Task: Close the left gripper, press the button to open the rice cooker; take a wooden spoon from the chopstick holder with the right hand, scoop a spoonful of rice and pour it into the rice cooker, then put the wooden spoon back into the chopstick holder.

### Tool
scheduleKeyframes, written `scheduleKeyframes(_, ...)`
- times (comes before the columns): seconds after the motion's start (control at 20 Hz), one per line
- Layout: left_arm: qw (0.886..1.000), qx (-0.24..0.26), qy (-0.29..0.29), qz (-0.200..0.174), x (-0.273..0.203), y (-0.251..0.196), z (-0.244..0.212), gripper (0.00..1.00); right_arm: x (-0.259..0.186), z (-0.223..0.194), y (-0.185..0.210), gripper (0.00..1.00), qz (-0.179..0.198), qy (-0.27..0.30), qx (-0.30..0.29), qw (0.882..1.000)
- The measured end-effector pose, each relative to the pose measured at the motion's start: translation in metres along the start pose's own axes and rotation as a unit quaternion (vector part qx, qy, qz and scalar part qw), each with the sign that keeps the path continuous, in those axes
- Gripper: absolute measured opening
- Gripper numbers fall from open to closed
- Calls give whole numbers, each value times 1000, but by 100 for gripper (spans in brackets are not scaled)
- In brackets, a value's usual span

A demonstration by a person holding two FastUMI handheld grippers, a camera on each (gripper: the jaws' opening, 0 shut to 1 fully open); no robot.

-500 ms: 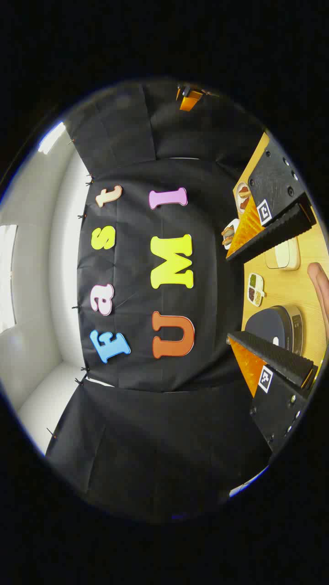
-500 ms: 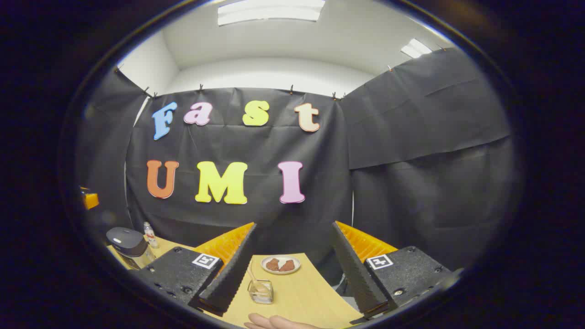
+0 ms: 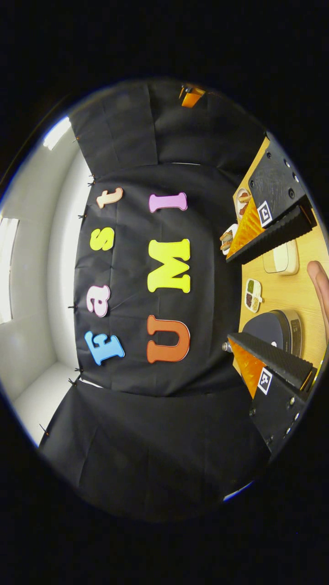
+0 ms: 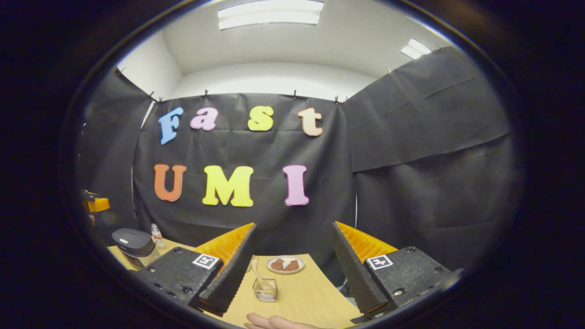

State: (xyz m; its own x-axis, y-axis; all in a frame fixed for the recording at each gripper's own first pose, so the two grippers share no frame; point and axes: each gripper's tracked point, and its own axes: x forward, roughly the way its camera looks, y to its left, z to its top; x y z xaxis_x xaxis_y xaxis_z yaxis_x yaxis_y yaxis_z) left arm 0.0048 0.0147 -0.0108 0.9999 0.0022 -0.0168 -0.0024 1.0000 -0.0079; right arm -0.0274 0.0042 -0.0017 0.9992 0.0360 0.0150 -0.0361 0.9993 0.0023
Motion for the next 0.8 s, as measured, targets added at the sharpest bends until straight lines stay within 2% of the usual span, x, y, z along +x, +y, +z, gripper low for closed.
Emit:
scheduleKeyframes(0.15, 1000, 9, 0, 5, 0, 4, -2, 96, -1, 9, -6, 100, -11, -22, -12, 1000)
scheduleKeyframes(0.25, 1000, 11, -8, 25, 1, 16, -1, 96, -5, 12, -4, 100, -12, -32, -18, 999)
scheduleKeyframes(0.4, 997, 33, -6, 66, 10, 43, -5, 96, -13, 7, 7, 100, 9, -27, -15, 999)
scheduleKeyframes(0.5, 996, 37, 11, 74, 18, 50, -14, 96, -15, 5, 17, 100, 28, -22, -5, 999)
scheduleKeyframes(0.55, 996, 38, 19, 74, 22, 52, -19, 81, -16, 3, 20, 100, 32, -23, -5, 999)
scheduleKeyframes(0.6, 996, 36, 33, 73, 24, 56, -24, 77, -15, 3, 21, 100, 35, -26, -4, 999)
scheduleKeyframes(0.65, 996, 34, 47, 70, 25, 57, -31, 82, -15, 3, 22, 100, 36, -28, -4, 999)
scheduleKeyframes(0.7, 996, 35, 56, 65, 29, 58, -37, 62, -15, 0, 24, 100, 38, -27, -4, 999)
scheduleKeyframes(0.75, 995, 41, 64, 58, 33, 58, -42, 55, -16, -3, 26, 100, 40, -26, -4, 999)
scheduleKeyframes(0.8, 994, 44, 75, 59, 36, 64, -48, 39, -15, -6, 29, 100, 42, -23, -2, 999)
